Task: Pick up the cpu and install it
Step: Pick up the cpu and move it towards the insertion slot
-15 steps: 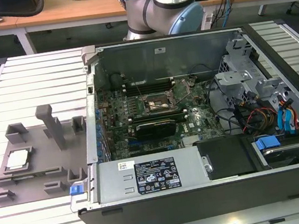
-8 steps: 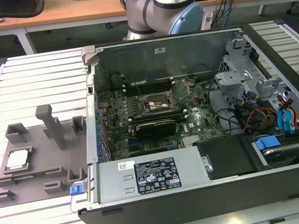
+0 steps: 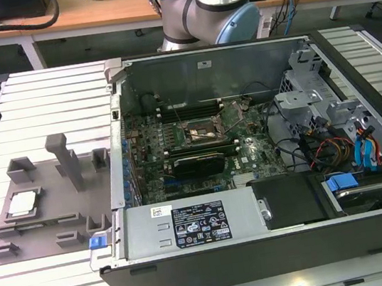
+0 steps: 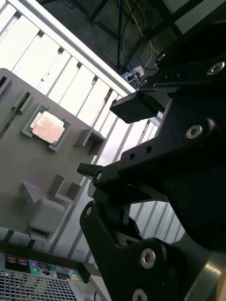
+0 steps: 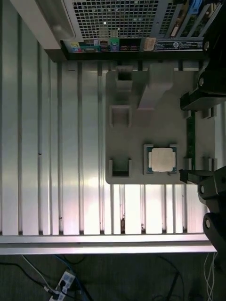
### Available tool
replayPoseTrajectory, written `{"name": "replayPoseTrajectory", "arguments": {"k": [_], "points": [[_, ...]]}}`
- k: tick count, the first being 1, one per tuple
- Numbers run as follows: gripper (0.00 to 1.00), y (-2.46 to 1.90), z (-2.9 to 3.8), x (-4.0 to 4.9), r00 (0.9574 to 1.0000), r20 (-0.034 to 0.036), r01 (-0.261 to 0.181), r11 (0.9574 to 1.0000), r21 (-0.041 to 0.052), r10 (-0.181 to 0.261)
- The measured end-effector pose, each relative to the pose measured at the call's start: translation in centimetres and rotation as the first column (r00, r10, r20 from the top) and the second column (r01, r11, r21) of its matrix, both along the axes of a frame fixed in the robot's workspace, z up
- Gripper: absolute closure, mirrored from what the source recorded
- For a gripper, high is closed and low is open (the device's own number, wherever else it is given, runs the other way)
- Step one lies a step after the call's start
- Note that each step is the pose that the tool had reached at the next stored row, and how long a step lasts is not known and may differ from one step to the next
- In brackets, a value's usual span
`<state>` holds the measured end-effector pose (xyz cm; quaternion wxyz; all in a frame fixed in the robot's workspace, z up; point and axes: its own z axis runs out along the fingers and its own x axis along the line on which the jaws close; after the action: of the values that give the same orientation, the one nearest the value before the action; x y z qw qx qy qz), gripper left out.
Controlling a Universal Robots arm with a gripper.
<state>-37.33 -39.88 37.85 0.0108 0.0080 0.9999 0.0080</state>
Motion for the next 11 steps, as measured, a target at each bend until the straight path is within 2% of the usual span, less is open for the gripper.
{"name": "replayPoseTrajectory", "arguments": {"k": [11], "points": [[0.38,0.0,-0.91,0.0,1.0,0.0,0.0,1.0,0.0,0.0]]}}
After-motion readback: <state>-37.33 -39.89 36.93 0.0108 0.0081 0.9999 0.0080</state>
